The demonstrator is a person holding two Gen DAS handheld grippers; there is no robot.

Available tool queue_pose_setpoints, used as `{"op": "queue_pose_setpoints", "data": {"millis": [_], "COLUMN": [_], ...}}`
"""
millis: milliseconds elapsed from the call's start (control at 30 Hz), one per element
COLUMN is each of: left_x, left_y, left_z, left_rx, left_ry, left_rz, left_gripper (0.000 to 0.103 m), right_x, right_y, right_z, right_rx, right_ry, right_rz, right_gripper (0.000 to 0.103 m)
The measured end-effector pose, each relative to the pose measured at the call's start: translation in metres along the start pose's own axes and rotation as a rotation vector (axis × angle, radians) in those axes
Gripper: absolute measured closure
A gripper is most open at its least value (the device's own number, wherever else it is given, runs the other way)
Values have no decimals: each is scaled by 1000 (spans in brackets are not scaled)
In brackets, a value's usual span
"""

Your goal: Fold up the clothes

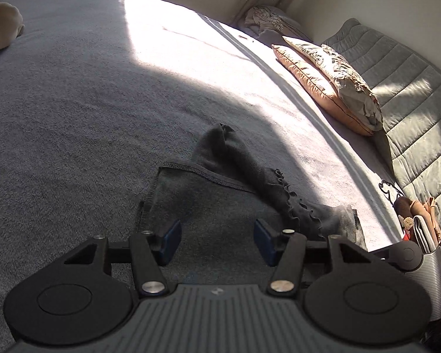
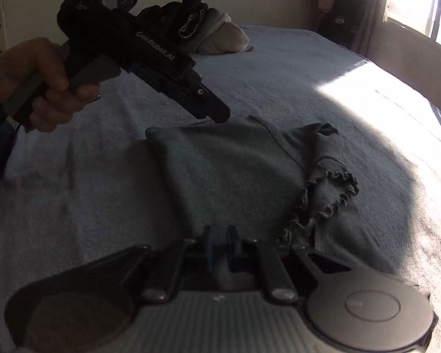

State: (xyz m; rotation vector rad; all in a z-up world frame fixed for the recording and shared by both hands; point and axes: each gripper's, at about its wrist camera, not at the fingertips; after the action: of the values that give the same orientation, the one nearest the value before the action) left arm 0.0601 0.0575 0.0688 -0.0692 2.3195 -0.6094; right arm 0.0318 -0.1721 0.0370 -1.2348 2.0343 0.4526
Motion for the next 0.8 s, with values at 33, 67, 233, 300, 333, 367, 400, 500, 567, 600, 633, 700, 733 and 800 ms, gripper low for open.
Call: {"op": "queue_pose_setpoints", "data": {"millis": [33, 67, 233, 300, 333, 367, 400, 500, 567, 600, 633, 700, 733, 800], "left_x": [1, 2, 4, 5, 5, 5, 5, 6, 5, 4, 4, 3, 2, 2], "left_y": [0, 2, 8, 9, 9, 9, 10, 13, 16, 16, 17, 18, 19, 20], "left_z": [0, 2, 9, 10, 10, 10, 10, 12, 12, 12, 11, 11, 10, 8], "left_rx": [-2, -7, -24, -27, -28, -31, -33, -39, -38, -38, -38, -39, -39, -36], "left_ry": [3, 8, 28, 30, 29, 28, 28, 34, 34, 32, 30, 27, 25, 21], "left_rz": [-9, -23, -87, -102, -105, -106, -108, -123, -133, -135, -136, -141, -143, -145], "left_gripper": [46, 46, 45, 45, 45, 45, 45, 45, 45, 45, 45, 45, 45, 45], "right_x": [-2, -4, -14, -12, -10, -6, -2, 8, 9, 8, 5, -2, -6, -14], "right_y": [3, 0, -45, -66, -77, -87, -97, -115, -119, -118, -116, -106, -100, -88], "right_z": [0, -2, -20, -20, -17, -12, -7, 3, 10, 12, 14, 20, 23, 23], "right_rx": [-9, -15, 89, 131, 163, 197, 230, 230, 178, 165, 165, 187, 201, 220], "right_ry": [0, -24, -204, -235, -238, -230, -222, -211, -224, -224, -216, -186, -170, -168], "right_rz": [-12, 2, 247, 369, 440, 508, 574, 704, 749, 752, 741, 675, 633, 542], "right_gripper": [92, 86, 42, 38, 38, 36, 35, 35, 35, 35, 35, 37, 42, 80]}}
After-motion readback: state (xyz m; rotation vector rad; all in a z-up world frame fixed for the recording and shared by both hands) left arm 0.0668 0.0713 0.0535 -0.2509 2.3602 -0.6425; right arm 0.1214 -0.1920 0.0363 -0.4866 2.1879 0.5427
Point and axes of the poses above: each gripper's, at about its wrist camera, not at the fingertips, and z roughly the way its jaws point, y to its left, x to its underside, and after that the axes turned 2 degrees about -y, right-handed
